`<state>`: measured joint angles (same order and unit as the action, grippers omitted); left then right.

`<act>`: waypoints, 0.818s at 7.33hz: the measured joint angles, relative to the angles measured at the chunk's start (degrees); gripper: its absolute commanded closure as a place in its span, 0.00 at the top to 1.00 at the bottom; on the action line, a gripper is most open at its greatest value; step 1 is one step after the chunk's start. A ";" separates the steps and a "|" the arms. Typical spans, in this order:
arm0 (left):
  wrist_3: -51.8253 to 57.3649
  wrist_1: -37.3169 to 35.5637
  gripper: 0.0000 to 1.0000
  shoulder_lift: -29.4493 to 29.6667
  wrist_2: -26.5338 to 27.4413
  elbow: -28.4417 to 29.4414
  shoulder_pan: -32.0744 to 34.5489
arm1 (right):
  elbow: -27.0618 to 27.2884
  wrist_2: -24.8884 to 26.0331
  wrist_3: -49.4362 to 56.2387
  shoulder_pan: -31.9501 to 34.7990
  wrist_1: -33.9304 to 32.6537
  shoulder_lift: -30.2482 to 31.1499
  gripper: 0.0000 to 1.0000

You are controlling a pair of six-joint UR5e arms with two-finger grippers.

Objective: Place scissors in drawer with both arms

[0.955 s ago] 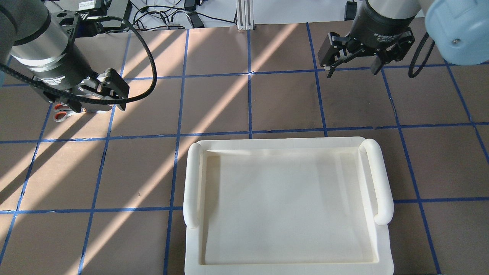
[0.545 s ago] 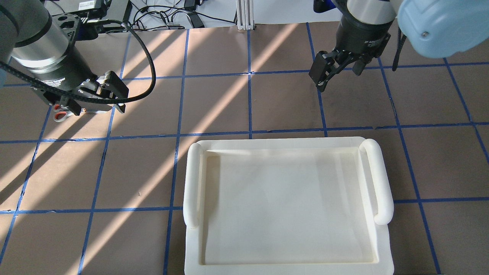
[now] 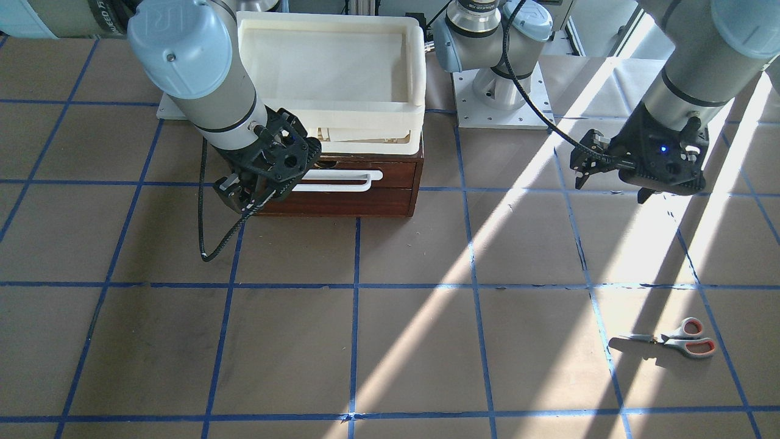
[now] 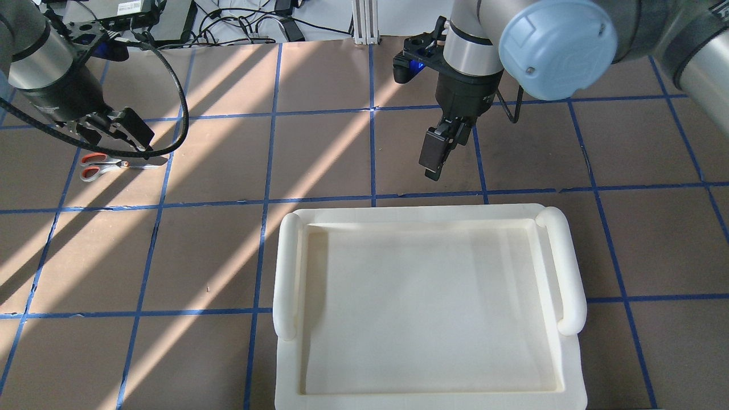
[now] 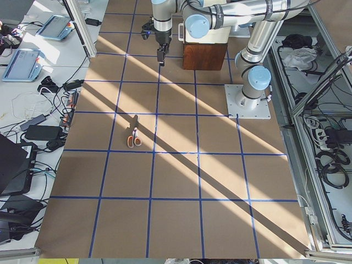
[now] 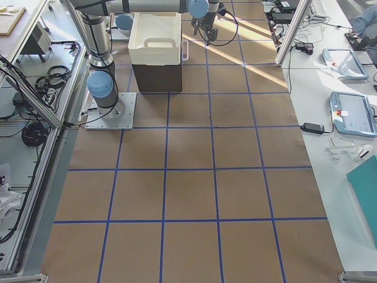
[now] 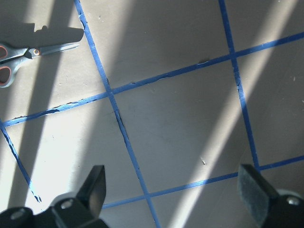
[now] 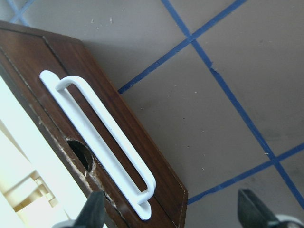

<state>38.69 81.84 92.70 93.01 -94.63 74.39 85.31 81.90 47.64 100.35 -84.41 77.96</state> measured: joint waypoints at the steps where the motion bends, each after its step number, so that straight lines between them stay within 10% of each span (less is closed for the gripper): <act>1: 10.46 -2.81 1.00 2.22 -0.06 -0.01 -1.92 | 0.00 -1.43 3.29 0.68 1.72 -1.39 1.00; 6: 48.49 -12.25 1.00 12.44 -0.52 0.11 -10.87 | -4.11 -0.74 23.72 2.88 2.18 -9.15 0.96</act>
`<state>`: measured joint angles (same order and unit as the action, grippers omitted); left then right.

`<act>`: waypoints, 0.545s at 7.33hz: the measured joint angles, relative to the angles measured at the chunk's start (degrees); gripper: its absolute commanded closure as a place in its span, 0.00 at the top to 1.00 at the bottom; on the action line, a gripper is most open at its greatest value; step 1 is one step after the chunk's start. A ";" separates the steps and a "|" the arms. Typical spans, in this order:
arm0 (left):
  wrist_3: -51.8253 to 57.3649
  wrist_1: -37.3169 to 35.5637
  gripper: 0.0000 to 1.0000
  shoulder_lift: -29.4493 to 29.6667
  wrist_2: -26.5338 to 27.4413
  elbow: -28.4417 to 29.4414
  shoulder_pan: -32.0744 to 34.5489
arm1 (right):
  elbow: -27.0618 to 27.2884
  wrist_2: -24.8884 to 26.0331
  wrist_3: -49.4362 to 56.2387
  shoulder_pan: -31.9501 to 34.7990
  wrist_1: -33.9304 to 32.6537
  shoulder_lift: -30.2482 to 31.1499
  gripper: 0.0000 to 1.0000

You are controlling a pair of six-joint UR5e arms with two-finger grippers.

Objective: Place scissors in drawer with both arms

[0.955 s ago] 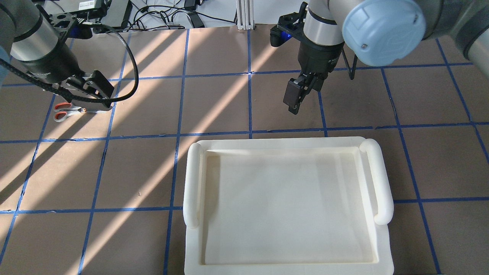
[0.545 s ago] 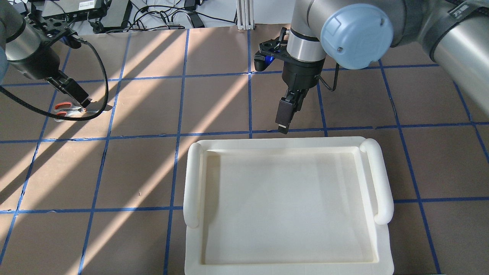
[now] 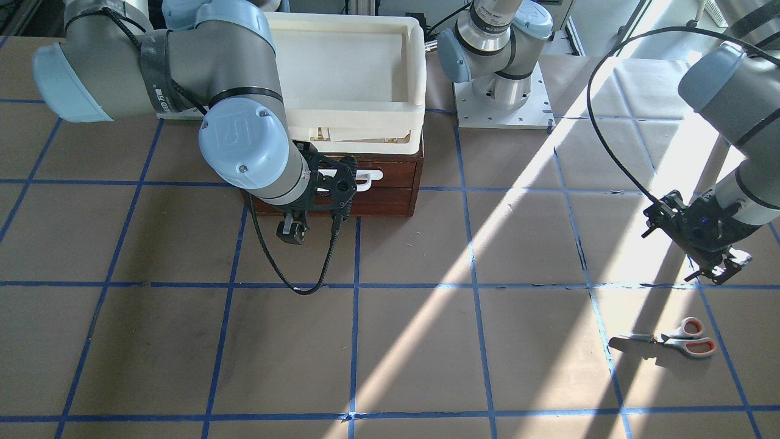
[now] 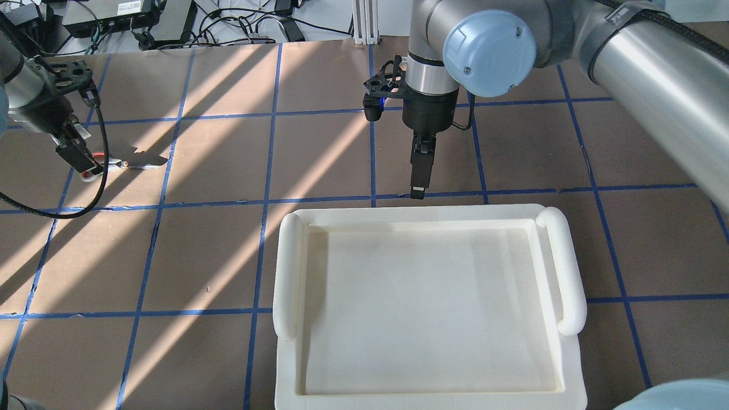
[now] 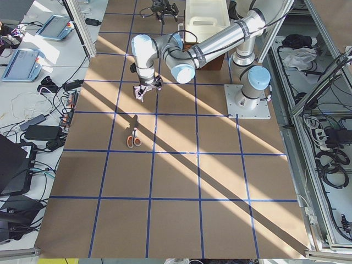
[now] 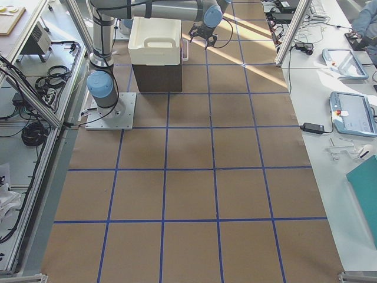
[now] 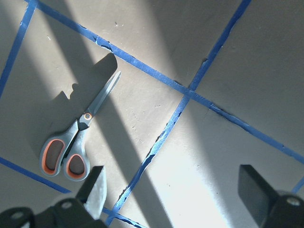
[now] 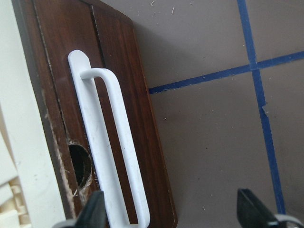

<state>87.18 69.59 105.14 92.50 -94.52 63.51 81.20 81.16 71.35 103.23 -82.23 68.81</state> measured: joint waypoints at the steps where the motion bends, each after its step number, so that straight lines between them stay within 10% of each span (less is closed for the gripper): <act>1: 5.15 -2.35 1.00 2.10 -0.02 0.15 -1.45 | -0.05 -0.11 3.28 0.14 -0.20 -1.00 0.89; 4: 13.30 -11.19 1.00 8.98 -1.08 0.74 -2.87 | 0.17 0.00 8.50 2.69 -0.25 -2.23 0.88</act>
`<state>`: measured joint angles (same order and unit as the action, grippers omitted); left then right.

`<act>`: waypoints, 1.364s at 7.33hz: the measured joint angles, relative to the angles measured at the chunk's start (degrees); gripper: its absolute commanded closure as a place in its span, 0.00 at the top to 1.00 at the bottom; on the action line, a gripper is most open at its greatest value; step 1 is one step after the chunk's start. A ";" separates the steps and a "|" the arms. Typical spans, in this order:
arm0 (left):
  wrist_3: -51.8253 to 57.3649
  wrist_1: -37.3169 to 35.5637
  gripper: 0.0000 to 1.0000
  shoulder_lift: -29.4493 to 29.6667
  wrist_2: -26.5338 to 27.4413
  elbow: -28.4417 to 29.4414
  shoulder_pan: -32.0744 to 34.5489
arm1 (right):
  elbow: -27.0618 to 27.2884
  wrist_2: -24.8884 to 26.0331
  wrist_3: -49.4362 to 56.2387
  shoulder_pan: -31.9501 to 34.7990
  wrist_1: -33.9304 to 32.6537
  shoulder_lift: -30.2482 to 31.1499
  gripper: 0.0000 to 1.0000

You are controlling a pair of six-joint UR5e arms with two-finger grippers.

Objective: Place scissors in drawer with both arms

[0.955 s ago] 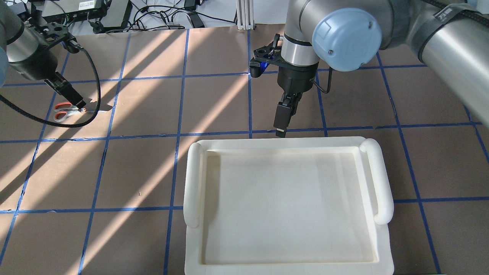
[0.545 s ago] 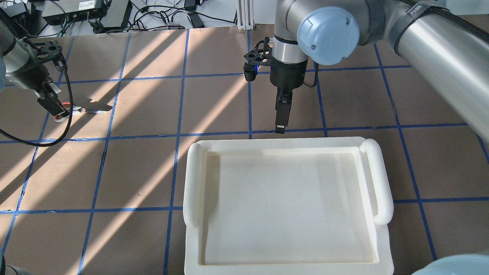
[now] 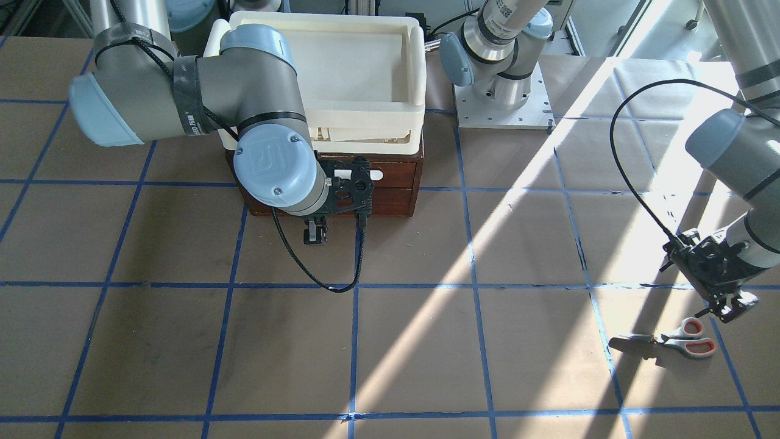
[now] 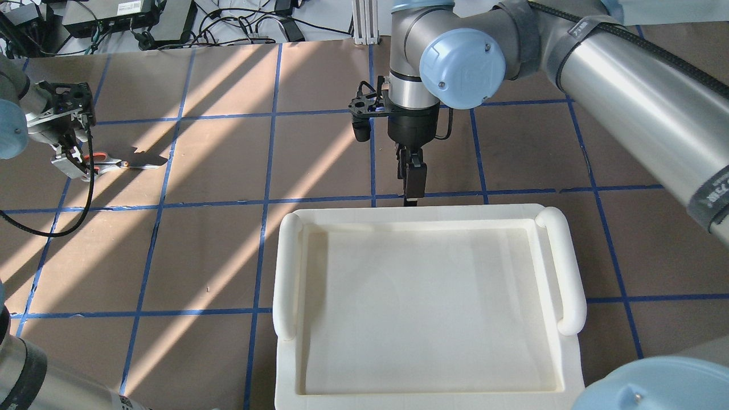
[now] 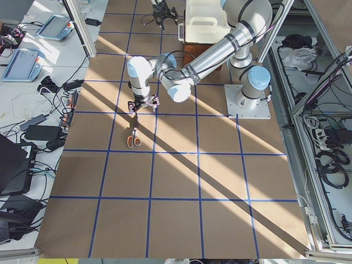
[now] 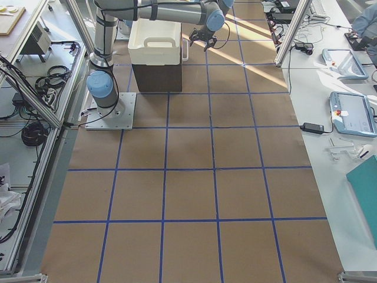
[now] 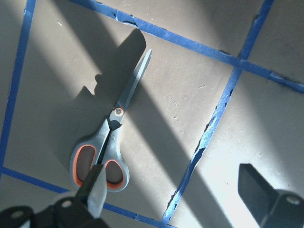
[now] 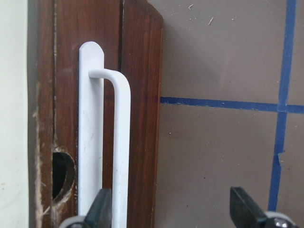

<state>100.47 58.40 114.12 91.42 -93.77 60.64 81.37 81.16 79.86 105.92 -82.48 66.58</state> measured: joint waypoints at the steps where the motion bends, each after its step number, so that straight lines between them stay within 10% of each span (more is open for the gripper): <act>1: 3.20 -1.68 1.00 1.97 -0.96 0.54 -0.49 | 0.08 0.06 0.28 0.67 -0.02 -0.29 0.88; 6: 13.95 -3.59 0.98 10.57 -4.61 6.15 -1.62 | 3.49 -0.11 0.31 1.68 -0.95 -0.38 0.85; 10: 14.59 -3.65 0.98 14.07 -5.06 6.88 -1.69 | 4.67 -0.05 0.37 1.89 -2.19 -0.46 0.55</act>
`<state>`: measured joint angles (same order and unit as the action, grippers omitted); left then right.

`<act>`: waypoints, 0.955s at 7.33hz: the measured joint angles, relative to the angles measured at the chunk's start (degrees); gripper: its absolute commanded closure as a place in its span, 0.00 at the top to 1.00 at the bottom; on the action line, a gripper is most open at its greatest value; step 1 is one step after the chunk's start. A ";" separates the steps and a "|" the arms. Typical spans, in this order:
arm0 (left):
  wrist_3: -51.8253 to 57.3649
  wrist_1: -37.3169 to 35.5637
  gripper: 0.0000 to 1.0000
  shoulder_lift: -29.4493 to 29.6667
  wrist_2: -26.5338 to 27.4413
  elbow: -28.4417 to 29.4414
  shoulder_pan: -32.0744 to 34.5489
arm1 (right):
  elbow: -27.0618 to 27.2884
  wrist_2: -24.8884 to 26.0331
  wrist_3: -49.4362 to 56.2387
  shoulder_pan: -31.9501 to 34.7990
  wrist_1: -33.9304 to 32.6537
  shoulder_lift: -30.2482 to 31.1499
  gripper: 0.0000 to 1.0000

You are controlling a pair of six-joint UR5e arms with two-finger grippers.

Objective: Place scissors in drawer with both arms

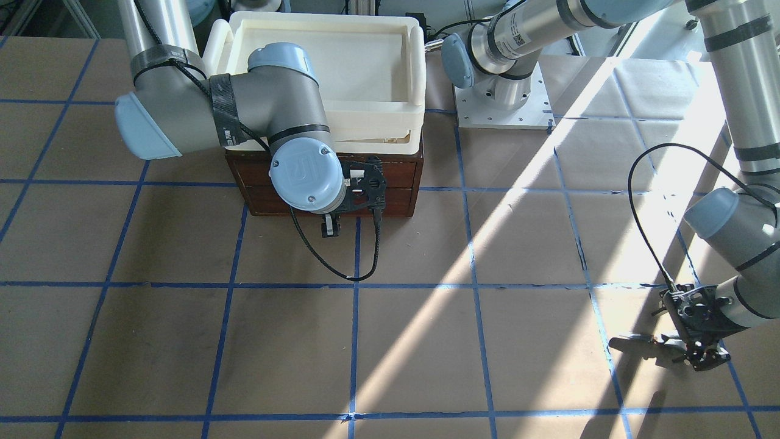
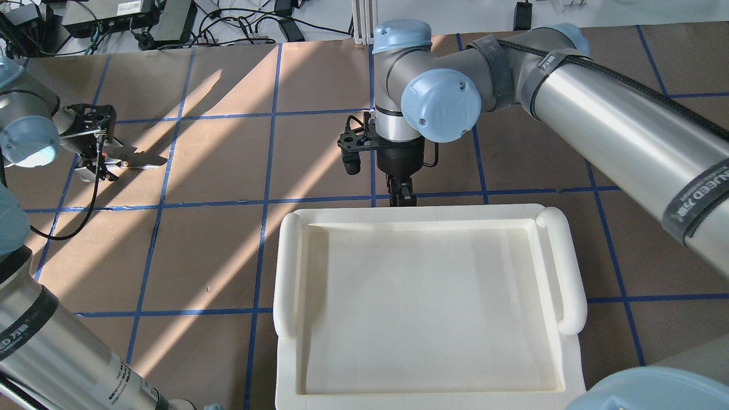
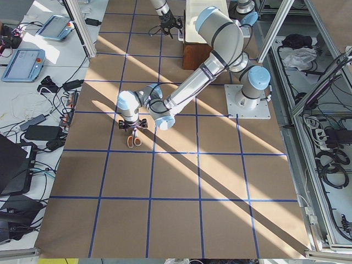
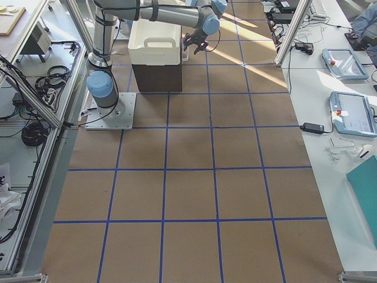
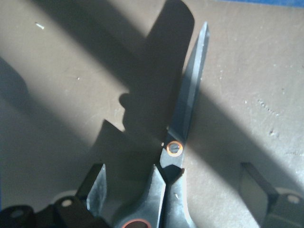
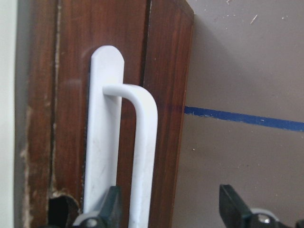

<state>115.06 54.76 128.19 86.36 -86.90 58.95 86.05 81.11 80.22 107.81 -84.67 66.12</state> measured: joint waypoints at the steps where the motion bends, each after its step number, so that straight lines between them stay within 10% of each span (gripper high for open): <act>1: 0.05 0.00 0.95 0.34 0.08 0.03 -0.03 | 0.05 0.07 -0.05 0.02 -0.53 -0.05 0.54; 7: 1.15 0.00 0.73 0.99 2.02 0.83 -0.07 | -1.99 3.91 -0.17 -0.67 -4.14 -0.73 0.52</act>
<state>116.21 54.75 129.18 88.38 -86.07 58.89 84.06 85.02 80.06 107.14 -88.81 65.39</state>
